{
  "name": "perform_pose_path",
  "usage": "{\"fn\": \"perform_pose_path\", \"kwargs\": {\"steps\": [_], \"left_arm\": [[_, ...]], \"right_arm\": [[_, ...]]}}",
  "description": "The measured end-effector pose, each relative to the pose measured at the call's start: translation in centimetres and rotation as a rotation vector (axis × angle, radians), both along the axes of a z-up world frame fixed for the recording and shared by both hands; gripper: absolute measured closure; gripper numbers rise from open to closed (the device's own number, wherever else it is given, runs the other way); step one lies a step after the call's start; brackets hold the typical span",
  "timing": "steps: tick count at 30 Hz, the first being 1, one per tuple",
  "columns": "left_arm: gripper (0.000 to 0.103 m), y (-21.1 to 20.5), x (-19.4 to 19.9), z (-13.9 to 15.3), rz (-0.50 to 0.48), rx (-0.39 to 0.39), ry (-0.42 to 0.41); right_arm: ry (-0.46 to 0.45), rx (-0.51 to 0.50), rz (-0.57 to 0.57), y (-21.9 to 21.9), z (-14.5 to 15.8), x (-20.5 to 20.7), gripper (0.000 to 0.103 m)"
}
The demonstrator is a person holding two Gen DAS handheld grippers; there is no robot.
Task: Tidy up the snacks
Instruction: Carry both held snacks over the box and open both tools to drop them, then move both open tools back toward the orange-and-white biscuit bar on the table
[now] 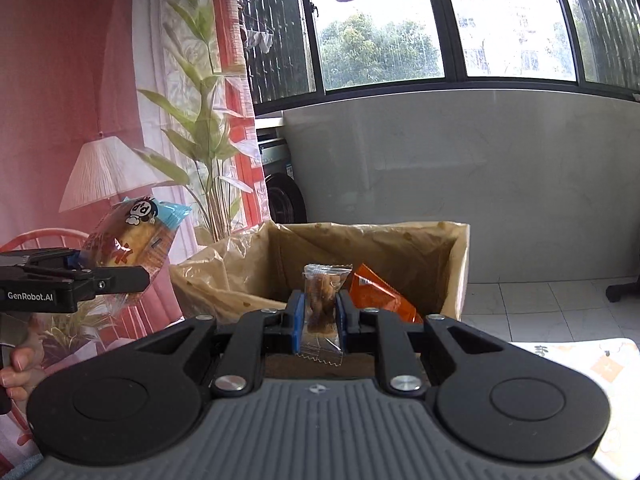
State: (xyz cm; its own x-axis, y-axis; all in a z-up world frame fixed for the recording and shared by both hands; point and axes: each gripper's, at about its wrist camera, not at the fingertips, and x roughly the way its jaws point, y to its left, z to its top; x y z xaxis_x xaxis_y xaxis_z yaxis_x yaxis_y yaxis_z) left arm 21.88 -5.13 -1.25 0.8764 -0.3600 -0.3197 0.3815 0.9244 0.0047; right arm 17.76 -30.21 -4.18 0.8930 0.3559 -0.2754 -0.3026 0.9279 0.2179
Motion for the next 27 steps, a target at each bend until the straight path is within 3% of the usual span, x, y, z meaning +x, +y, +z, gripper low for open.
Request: {"fn": "perform_pose_path", "kwargs": {"steps": [2,6,9,12,13,15,20,27], "left_arm": [[0.023,-1.2,2.5,0.6,0.0,0.009,-0.023],[0.023,-2.9,7.1,1.3,0.03,0.026,0.02],[0.021,-3.3,9.3,0.3,0.002,0.022,0.032],[0.018,-3.7,11.0,-1.5,-0.015,0.028,0.098],[0.017,-3.8,11.4,-2.1,-0.008,0.043,0.112],[0.018,-3.6,11.9,-3.1,0.004,0.066,0.127],[0.018,-1.9,10.7,-3.2,0.018,0.01,0.135],[0.018,1.1,6.7,-2.0,0.005,0.008,0.105]], "right_arm": [[0.001,-0.017,0.005,0.8,0.5,2.4,0.085],[0.061,-0.054,0.006,2.8,0.2,7.4,0.085],[0.107,-0.047,0.005,3.7,-0.4,9.5,0.084],[0.125,-0.064,-0.012,4.3,-1.0,10.4,0.079],[0.136,-0.062,-0.013,4.3,-1.2,10.7,0.073],[0.161,-0.047,0.002,3.9,-1.8,10.7,0.07],[0.151,-0.048,-0.008,3.0,-1.8,9.2,0.07],[0.105,0.037,-0.028,0.0,-1.3,3.8,0.069]]}}
